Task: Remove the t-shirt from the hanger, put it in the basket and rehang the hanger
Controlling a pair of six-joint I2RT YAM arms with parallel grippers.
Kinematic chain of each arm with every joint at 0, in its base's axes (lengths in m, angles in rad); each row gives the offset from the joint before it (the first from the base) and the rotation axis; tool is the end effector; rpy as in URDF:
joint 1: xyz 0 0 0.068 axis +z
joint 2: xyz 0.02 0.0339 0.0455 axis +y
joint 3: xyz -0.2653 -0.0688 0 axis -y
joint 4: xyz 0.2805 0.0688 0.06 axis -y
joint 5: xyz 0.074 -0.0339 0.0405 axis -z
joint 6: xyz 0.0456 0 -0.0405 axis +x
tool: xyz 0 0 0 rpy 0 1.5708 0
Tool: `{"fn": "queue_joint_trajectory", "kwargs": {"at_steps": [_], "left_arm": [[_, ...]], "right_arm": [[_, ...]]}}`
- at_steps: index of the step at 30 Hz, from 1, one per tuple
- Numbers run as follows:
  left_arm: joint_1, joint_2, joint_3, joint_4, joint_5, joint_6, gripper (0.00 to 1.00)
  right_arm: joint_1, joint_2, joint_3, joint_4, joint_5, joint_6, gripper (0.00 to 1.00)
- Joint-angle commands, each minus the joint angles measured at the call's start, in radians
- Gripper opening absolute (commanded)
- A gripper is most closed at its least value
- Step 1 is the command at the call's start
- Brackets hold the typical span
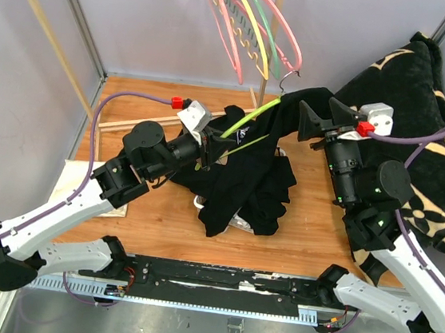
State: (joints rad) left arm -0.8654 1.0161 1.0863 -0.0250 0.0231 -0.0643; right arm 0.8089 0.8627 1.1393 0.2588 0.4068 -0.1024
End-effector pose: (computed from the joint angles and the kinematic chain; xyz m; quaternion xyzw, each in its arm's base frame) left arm 0.1777 -0.2103 0.4240 0.2771 0.6330 -0.3312 0.6426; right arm 0.1515 0.1327 0.5085 -0.0557 0.5125 0.2006 0.8331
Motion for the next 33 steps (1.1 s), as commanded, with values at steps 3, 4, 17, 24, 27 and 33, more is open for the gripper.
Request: {"fn": "queue_joint_trajectory", "kwargs": {"at_steps": [3,4,17,24,27,33], "left_arm": [[0.002,-0.037,0.053,0.092,0.035,-0.001,0.0],[0.002,-0.039,0.059,0.088,0.045,-0.001,0.0],[0.002,-0.111,0.051,0.082,0.102,-0.006,0.01],[0.003,-0.146,0.044,0.057,0.13,-0.005,0.0],[0.002,-0.154,0.042,0.041,0.118,-0.003,0.0],[0.002,-0.16,0.056,-0.02,0.068,0.008,0.0]], "right_arm": [[-0.003,0.022,0.006,-0.088,-0.067,-0.009,0.66],[-0.003,0.028,0.006,-0.102,-0.073,-0.001,0.67],[-0.026,0.085,-0.021,-0.13,-0.113,0.059,0.63],[-0.04,0.114,-0.015,-0.086,-0.125,0.064,0.45],[-0.042,0.109,-0.016,-0.069,-0.124,0.064,0.22],[-0.048,0.074,-0.03,-0.04,-0.079,0.056,0.01]]}}
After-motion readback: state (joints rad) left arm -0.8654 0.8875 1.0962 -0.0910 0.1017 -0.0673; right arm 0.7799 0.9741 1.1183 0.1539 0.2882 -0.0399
